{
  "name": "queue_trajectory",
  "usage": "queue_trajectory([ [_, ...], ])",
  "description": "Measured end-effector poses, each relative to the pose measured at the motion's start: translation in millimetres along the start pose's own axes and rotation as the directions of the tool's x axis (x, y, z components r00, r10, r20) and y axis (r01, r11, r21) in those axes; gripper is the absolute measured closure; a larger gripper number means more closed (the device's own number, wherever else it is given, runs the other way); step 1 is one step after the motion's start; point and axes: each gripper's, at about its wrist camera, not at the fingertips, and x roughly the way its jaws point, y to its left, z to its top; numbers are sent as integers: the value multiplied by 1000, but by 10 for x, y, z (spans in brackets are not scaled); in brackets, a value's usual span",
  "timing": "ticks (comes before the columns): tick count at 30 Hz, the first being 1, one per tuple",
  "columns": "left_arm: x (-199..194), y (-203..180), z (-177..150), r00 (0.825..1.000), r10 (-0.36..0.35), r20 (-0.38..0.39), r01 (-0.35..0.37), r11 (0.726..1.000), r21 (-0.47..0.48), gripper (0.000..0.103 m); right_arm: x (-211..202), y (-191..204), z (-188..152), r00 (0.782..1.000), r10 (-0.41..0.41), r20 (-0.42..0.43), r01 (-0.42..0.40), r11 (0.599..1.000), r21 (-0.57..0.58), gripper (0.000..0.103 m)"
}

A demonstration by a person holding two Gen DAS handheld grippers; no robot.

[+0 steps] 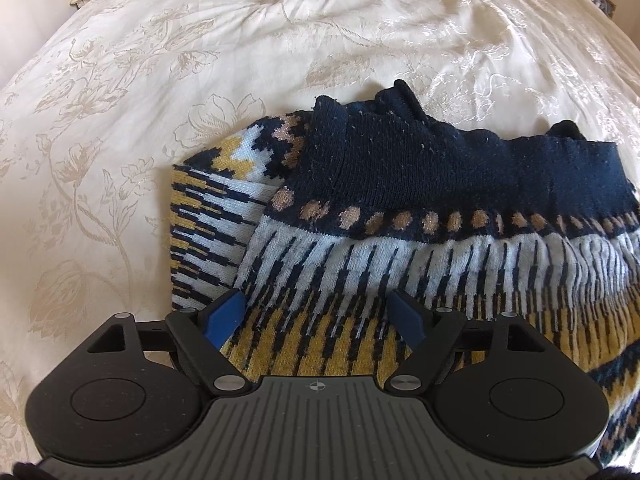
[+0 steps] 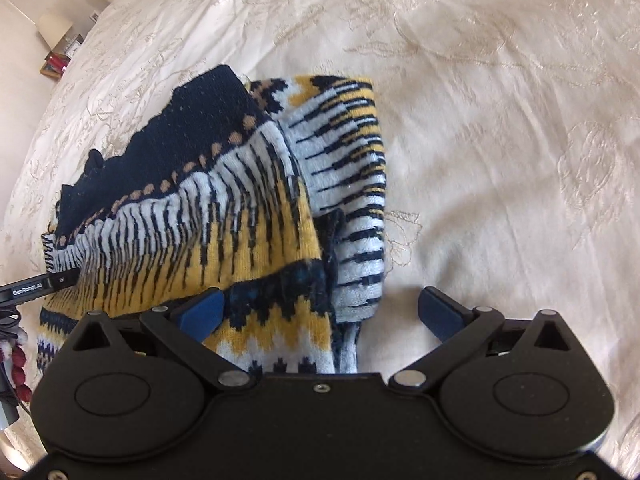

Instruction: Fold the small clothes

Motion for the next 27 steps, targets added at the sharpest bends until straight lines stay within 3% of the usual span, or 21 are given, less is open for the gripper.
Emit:
queue_trajectory([
  [6, 9, -13, 3, 1000, 7, 3, -7, 1000, -15, 21, 135, 14, 65, 1000, -13, -22, 12, 999, -47, 0],
  [10, 36, -32, -5, 1000, -9, 4, 9, 999, -31, 9, 158, 2, 65, 1000, 3, -9, -4, 999, -49, 0],
  [12, 51, -58, 41, 1000, -5, -22, 5, 1000, -11, 8, 143, -6, 36, 1000, 7, 2, -7, 998, -58, 0],
  [15, 24, -26, 170, 997, -26, -72, 24, 999, -29, 11, 141, 12, 19, 1000, 3, 7, -3, 998, -66, 0],
  [17, -100, -29, 219, 998, -27, -52, 24, 998, -56, 25, 138, 11, 24, 1000, 2, 2, -2, 998, -65, 0],
  [23, -469, -323, 309, 998, -64, 20, 65, 998, -28, 26, 125, -18, 15, 1000, 25, 6, -25, 997, -71, 0],
  [27, -387, -610, 386, 996, -88, -3, 88, 996, 14, 26, 87, -70, -16, 998, 53, 17, -52, 995, -83, 0],
])
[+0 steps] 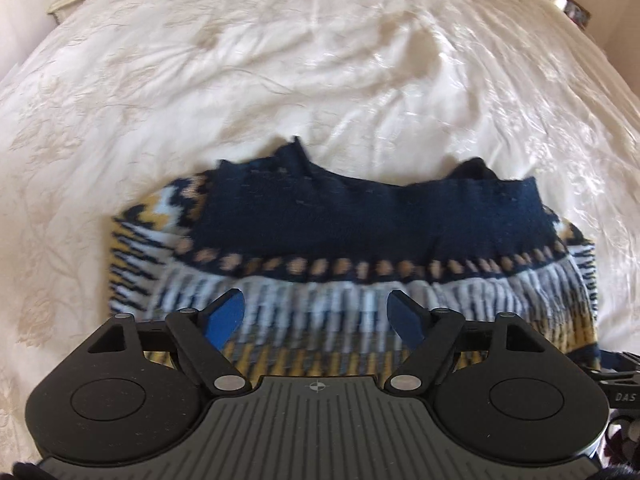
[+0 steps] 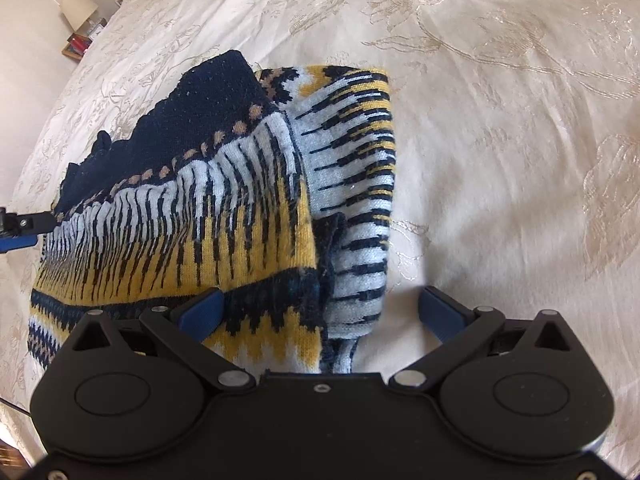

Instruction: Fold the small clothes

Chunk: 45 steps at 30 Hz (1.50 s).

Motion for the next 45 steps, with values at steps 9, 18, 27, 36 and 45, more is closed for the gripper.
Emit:
queue_trajectory([
  [9, 494, -134, -57, 990, 62, -125, -66, 997, -34, 21, -141, -326, -80, 984, 171, 43, -172, 985, 28, 0],
  [18, 592, -203, -8, 987, 94, -133, -98, 995, -23, 14, 6, -552, 255, 909, 414, 35, -414, 894, 171, 0],
  [27, 612, -202, -1, 986, 100, -131, -105, 994, -31, 12, 261, -337, 463, 871, 491, 9, -484, 856, 182, 0],
  [36, 217, -24, -23, 995, 35, -94, -42, 997, -69, 27, 185, -186, 493, 926, 375, -54, -367, 923, 117, 47],
  [45, -241, 387, -355, 996, 19, -82, -27, 994, -106, 27, -73, 222, 588, 971, 222, -86, -216, 973, 76, 73],
])
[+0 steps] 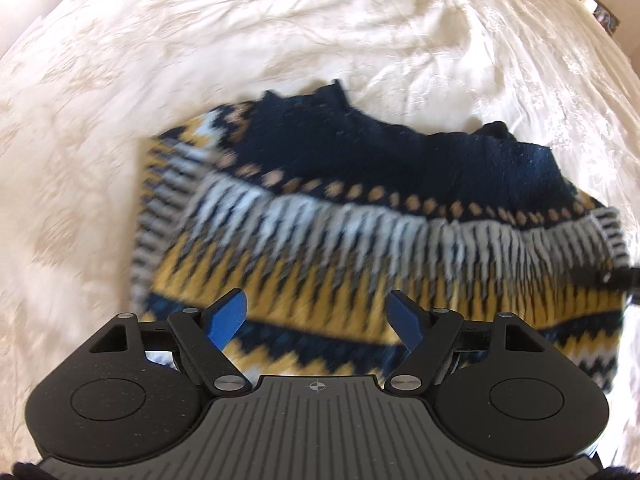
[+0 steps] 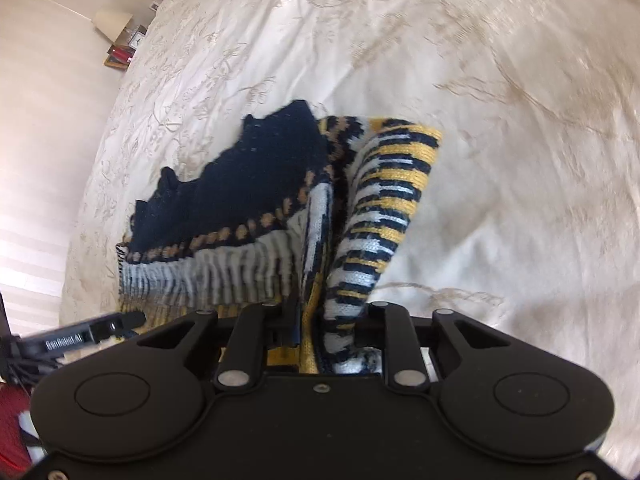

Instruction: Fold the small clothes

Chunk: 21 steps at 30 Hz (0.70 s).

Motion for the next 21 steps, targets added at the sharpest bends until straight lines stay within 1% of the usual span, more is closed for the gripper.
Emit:
queue_trajectory([
  [5, -180, 364, -164, 1000, -3, 11, 4, 998, -56, 27, -133, 444, 16, 999, 38, 25, -37, 999, -28, 74],
  [10, -228, 731, -296, 1000, -15, 3, 15, 994, -105, 27, -93, 1002, 23, 999, 42, 11, -41, 997, -65, 74],
  [16, -312, 1101, -394, 999, -31, 15, 33, 991, -128, 27, 215, 1632, -3, 997, 71, -18, -72, 992, -105, 75],
  [19, -344, 1259, -434, 999, -31, 14, 33, 990, -134, 27, 440, 1917, -29, 996, 85, -39, -89, 989, -117, 75],
  [21, -361, 1369, -471, 999, -33, 10, 34, 989, -145, 27, 639, 2117, -58, 996, 71, -62, -79, 988, -132, 75],
])
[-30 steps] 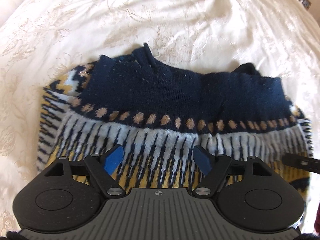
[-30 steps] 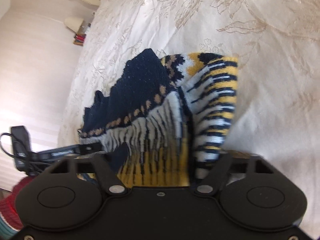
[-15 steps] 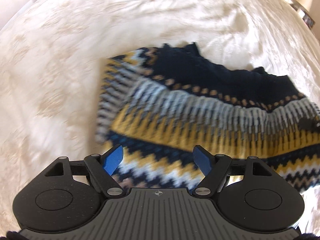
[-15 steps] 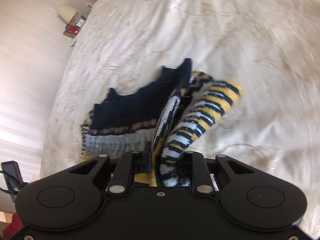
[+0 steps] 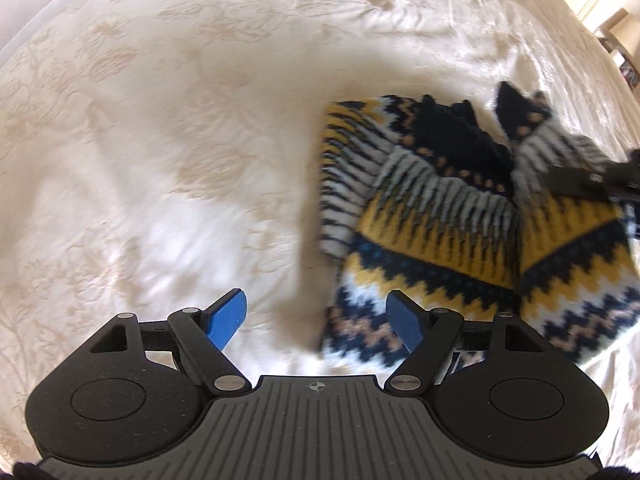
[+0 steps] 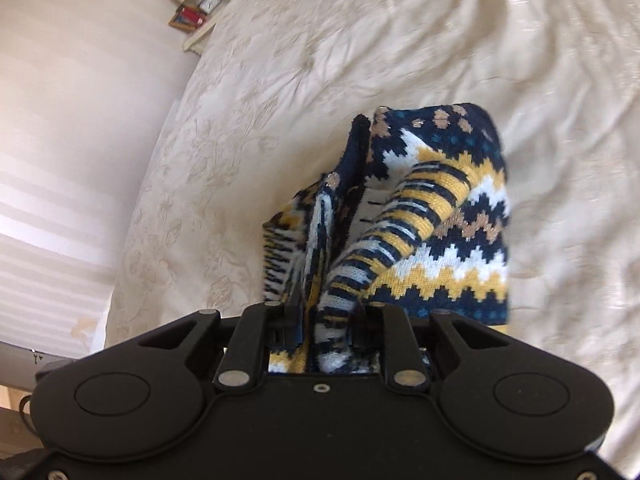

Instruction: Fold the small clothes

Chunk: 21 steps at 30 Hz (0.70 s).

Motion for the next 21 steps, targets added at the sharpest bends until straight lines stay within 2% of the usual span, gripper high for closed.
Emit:
queue_trajectory([
  [4, -51, 206, -49, 1000, 4, -3, -4, 1000, -21, 27, 377, 258, -34, 999, -28, -46, 28, 999, -20, 75],
  [9, -100, 392, -108, 1000, 10, -11, -10, 999, -38, 27, 692, 435, -100, 992, -102, -70, 99, 994, -49, 75],
  [12, -105, 461, -141, 1000, 12, -18, -13, 999, -35, 27, 794, 516, -123, 989, -128, -70, 124, 991, -55, 70],
  [14, -116, 486, -154, 1000, 10, -20, -10, 999, -33, 27, 794, 567, -153, 993, -103, -56, 100, 994, -54, 60],
  [17, -152, 514, -147, 1000, 2, -19, -2, 1000, -23, 27, 707, 628, -178, 1000, 4, -4, -4, 999, -36, 60],
  [19, -179, 522, -127, 1000, -7, -15, 6, 1000, -12, 27, 628, 690, -192, 999, 33, 33, -32, 998, -47, 60],
  [21, -185, 498, -75, 1000, -14, -9, 14, 1000, 5, 27, 501, 699, -228, 998, 29, 60, -24, 997, -73, 59],
])
